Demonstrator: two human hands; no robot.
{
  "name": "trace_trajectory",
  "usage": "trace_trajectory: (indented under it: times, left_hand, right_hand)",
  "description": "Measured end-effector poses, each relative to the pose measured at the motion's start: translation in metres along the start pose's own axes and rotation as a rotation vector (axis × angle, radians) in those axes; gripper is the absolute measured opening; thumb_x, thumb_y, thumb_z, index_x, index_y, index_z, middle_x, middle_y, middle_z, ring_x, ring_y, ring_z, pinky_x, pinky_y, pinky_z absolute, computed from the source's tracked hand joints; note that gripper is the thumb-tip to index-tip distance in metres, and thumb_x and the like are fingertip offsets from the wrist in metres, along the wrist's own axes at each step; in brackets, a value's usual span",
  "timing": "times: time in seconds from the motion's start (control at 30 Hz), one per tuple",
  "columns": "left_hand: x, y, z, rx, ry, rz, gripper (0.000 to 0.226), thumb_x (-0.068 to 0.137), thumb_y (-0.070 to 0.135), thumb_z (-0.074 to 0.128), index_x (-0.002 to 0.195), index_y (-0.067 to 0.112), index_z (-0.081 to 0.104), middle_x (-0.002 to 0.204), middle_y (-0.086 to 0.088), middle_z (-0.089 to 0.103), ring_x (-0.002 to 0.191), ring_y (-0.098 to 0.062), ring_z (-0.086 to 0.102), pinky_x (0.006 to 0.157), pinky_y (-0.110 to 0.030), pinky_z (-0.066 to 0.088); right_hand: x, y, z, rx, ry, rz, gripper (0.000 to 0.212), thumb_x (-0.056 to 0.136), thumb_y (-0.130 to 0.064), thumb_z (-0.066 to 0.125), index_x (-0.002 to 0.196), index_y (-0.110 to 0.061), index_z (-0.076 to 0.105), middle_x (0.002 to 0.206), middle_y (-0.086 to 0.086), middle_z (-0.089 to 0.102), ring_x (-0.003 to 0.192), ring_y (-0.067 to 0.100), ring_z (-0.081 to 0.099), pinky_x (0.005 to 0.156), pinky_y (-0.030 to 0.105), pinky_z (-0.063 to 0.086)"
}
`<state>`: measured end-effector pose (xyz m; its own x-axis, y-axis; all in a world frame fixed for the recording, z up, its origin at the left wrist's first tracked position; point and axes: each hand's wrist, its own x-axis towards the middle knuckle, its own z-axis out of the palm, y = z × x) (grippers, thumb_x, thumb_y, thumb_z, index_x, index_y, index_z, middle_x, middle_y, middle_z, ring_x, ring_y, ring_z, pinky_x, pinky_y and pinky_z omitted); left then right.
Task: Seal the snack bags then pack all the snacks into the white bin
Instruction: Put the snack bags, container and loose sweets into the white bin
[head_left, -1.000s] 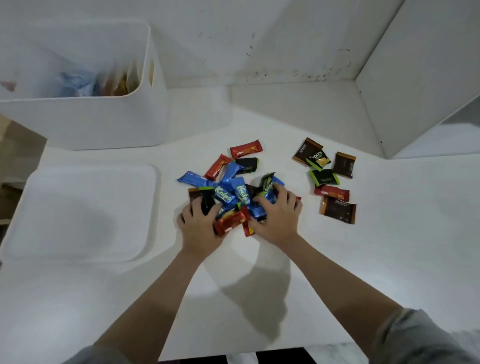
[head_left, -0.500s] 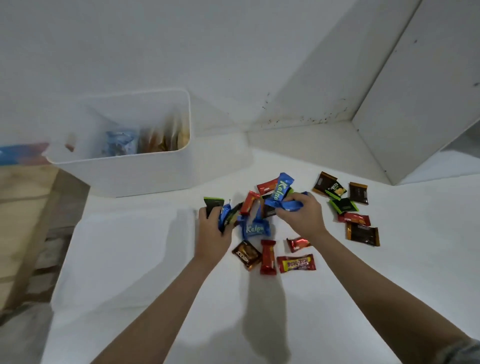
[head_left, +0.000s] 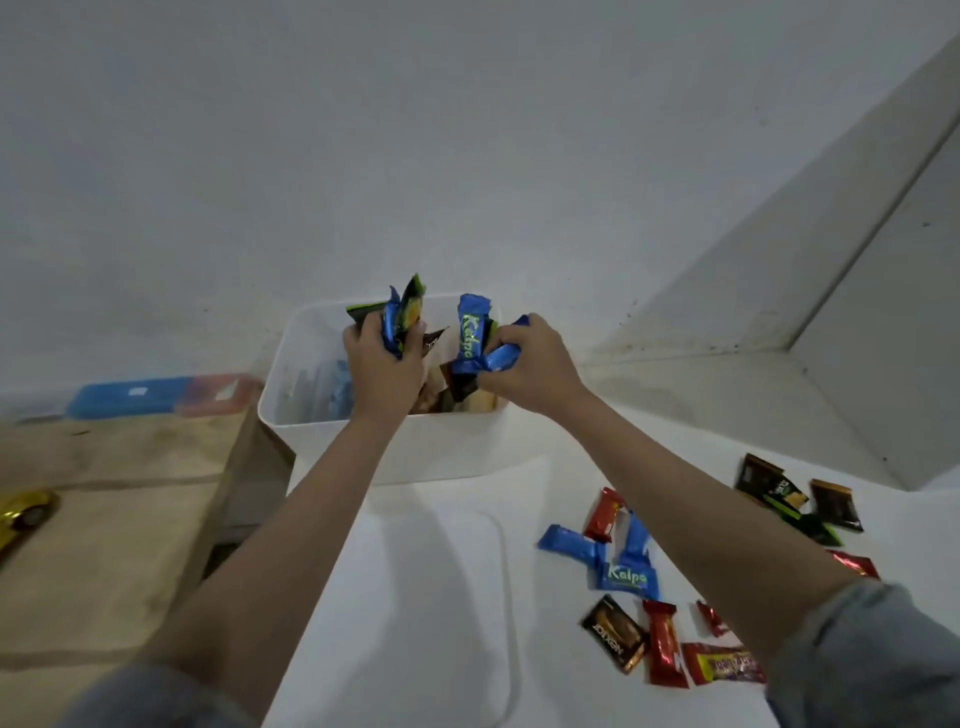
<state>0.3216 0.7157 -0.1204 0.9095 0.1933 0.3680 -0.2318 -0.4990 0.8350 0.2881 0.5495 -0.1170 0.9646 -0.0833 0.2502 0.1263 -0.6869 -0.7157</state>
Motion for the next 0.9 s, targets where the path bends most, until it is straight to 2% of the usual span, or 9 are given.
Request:
trace_trajectory:
  times: [0.1, 0.2, 0.27, 0.33, 0.43, 0.57, 0.63, 0.77, 0.9]
  left_hand:
    - [0.022, -0.028, 0.015, 0.102, -0.182, -0.076, 0.026, 0.086, 0.023, 0.066, 0.098, 0.001, 0.058, 0.104, -0.021, 0.05, 0.084, -0.017, 0.044, 0.077, -0.017, 0.033]
    - [0.031, -0.053, 0.028, 0.182, -0.427, -0.189, 0.031, 0.081, 0.029, 0.069, 0.097, 0.004, 0.058, 0.102, -0.02, 0.06, 0.089, -0.031, 0.06, 0.073, -0.03, 0.044]
    - [0.033, -0.057, 0.03, 0.209, -0.6, -0.295, 0.049, 0.081, 0.037, 0.067, 0.118, 0.008, 0.053, 0.117, -0.015, 0.06, 0.103, -0.029, 0.058, 0.082, -0.032, 0.047]
    - [0.035, -0.053, 0.03, 0.208, -0.683, -0.388, 0.073, 0.083, 0.05, 0.061, 0.141, 0.015, 0.033, 0.14, -0.011, 0.047, 0.123, -0.029, 0.049, 0.1, -0.038, 0.043]
    - [0.036, -0.041, 0.03, 0.133, -0.587, -0.474, 0.08, 0.088, 0.059, 0.049, 0.148, 0.015, 0.02, 0.15, -0.012, 0.034, 0.135, -0.032, 0.038, 0.109, -0.041, 0.036]
    - [0.023, -0.018, 0.021, 0.012, -0.353, -0.469, 0.069, 0.092, 0.055, 0.043, 0.144, 0.014, 0.025, 0.149, -0.013, 0.035, 0.134, -0.032, 0.038, 0.107, -0.039, 0.035]
    - [0.006, -0.011, 0.018, -0.014, -0.268, -0.378, 0.058, 0.094, 0.048, 0.046, 0.14, 0.014, 0.033, 0.145, -0.011, 0.041, 0.13, -0.029, 0.043, 0.105, -0.037, 0.038]
    - [-0.058, -0.007, 0.021, -0.025, -0.167, -0.011, 0.037, 0.09, 0.031, 0.057, 0.117, 0.005, 0.052, 0.119, -0.014, 0.053, 0.111, -0.028, 0.052, 0.094, -0.034, 0.047]
    - [-0.15, -0.011, 0.042, -0.032, -0.27, 0.125, 0.042, 0.083, 0.035, 0.059, 0.112, 0.005, 0.055, 0.112, -0.011, 0.053, 0.108, -0.023, 0.051, 0.094, -0.028, 0.043]
  right_hand:
    - [0.024, -0.001, 0.014, -0.256, -0.256, -0.047, 0.025, 0.062, -0.017, 0.077, 0.084, -0.011, 0.068, 0.084, 0.002, 0.045, 0.076, 0.017, 0.047, 0.059, 0.028, 0.043]
    - [0.038, 0.003, 0.025, -0.335, -0.45, 0.017, 0.032, 0.061, -0.016, 0.076, 0.083, -0.018, 0.054, 0.089, 0.002, 0.052, 0.077, 0.022, 0.055, 0.052, 0.026, 0.041]
    - [0.044, 0.005, 0.028, -0.284, -0.503, 0.054, 0.053, 0.059, -0.022, 0.084, 0.097, -0.018, 0.048, 0.093, 0.001, 0.054, 0.079, 0.02, 0.053, 0.058, 0.028, 0.043]
    - [0.049, 0.005, 0.027, -0.173, -0.519, 0.097, 0.079, 0.058, -0.029, 0.089, 0.119, -0.016, 0.04, 0.102, 0.001, 0.05, 0.089, 0.02, 0.052, 0.068, 0.028, 0.045]
    - [0.05, 0.004, 0.029, -0.02, -0.456, 0.129, 0.096, 0.066, -0.031, 0.086, 0.138, -0.015, 0.025, 0.113, 0.002, 0.046, 0.104, 0.023, 0.052, 0.075, 0.025, 0.044]
    - [0.035, 0.002, 0.028, 0.128, -0.236, 0.217, 0.076, 0.079, -0.03, 0.075, 0.139, -0.015, 0.031, 0.133, 0.011, 0.049, 0.12, 0.026, 0.051, 0.093, 0.033, 0.047]
    - [0.016, 0.007, 0.02, 0.191, -0.129, 0.247, 0.064, 0.082, -0.029, 0.071, 0.135, -0.015, 0.039, 0.133, 0.01, 0.051, 0.121, 0.024, 0.051, 0.093, 0.031, 0.045]
    - [-0.058, 0.043, 0.006, 0.198, 0.104, 0.262, 0.05, 0.086, -0.025, 0.066, 0.13, -0.012, 0.046, 0.13, 0.007, 0.052, 0.118, 0.02, 0.052, 0.091, 0.025, 0.04]
    - [-0.153, 0.101, -0.006, 0.095, 0.236, 0.415, 0.05, 0.087, -0.022, 0.065, 0.132, -0.01, 0.045, 0.13, 0.008, 0.048, 0.121, 0.02, 0.046, 0.093, 0.021, 0.032]
